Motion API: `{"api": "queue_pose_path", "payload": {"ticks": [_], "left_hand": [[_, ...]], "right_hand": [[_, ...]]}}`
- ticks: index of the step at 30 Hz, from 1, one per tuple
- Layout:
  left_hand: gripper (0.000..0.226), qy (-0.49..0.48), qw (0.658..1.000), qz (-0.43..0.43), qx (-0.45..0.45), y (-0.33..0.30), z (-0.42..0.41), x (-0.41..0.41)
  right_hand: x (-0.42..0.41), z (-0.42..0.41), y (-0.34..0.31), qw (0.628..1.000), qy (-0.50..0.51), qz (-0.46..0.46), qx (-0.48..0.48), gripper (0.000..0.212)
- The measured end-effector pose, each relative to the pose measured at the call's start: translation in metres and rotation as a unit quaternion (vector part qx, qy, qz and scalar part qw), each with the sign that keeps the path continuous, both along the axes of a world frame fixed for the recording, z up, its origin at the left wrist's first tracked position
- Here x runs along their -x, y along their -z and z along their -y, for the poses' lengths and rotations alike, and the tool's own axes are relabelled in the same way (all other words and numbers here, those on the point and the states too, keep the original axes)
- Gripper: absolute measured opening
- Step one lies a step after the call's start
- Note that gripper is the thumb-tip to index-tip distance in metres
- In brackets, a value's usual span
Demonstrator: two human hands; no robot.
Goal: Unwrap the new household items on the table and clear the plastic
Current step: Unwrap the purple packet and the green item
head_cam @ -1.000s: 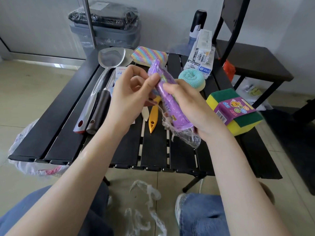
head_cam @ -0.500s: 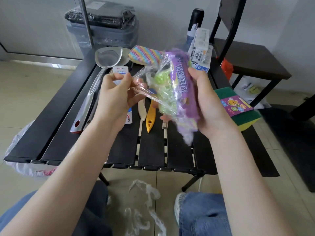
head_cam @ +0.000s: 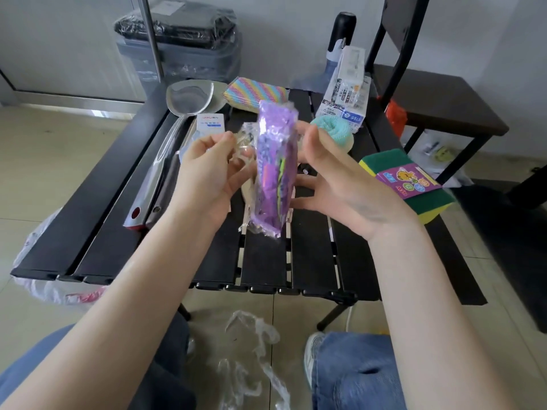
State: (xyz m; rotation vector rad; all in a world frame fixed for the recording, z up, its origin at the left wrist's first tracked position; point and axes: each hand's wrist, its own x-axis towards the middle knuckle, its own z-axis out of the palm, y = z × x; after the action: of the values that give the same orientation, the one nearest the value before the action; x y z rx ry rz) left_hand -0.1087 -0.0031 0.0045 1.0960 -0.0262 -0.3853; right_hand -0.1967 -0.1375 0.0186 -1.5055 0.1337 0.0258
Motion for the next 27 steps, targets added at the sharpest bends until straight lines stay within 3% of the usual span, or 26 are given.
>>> {"api": "queue_pose_path", "payload": {"ticks": [3,6,11,16,20,22,24,27], "left_hand": [[0.017,-0.042,0.997,-0.014,0.059,-0.010,0.001,0.001],[0.014,-0.067,0.992,0.020,0.106,-0.018,0.002,0.009],[0.015,-0.030,0.991,0.040,0.121,-0.010,0.004,0.010],[0.012,0.029,0.997,0.063,-0.034,-0.002,0.000,-0.001],[0.025,0.071,0.989,0.085,-0.096,-0.011,-0.004,-0.003],[0.029,0.143,0.964,0.116,-0.191,-0.013,-0.008,-0.003],[0.023,0.190,0.910,0.186,-0.318,-0.011,-0.011,-0.002],[0.004,0.195,0.861,0.260,-0.391,-0.009,-0.017,-0.002]], "right_hand": [[0.000,-0.003,0.000,1.000,0.028,0.003,-0.007,0.092],[-0.001,-0.007,-0.002,0.997,0.064,-0.001,-0.036,0.065],[-0.009,-0.008,0.006,0.982,0.181,0.012,-0.045,0.033],[-0.007,-0.007,0.003,0.979,0.182,0.061,0.067,0.025],[-0.007,-0.006,0.004,0.969,0.220,0.082,0.070,0.020],[-0.007,-0.005,0.004,0.964,0.240,0.090,0.067,0.020],[-0.005,-0.007,0.004,0.961,0.249,0.097,0.075,0.023],[-0.004,-0.009,0.004,0.955,0.255,0.109,0.109,0.026]]}}
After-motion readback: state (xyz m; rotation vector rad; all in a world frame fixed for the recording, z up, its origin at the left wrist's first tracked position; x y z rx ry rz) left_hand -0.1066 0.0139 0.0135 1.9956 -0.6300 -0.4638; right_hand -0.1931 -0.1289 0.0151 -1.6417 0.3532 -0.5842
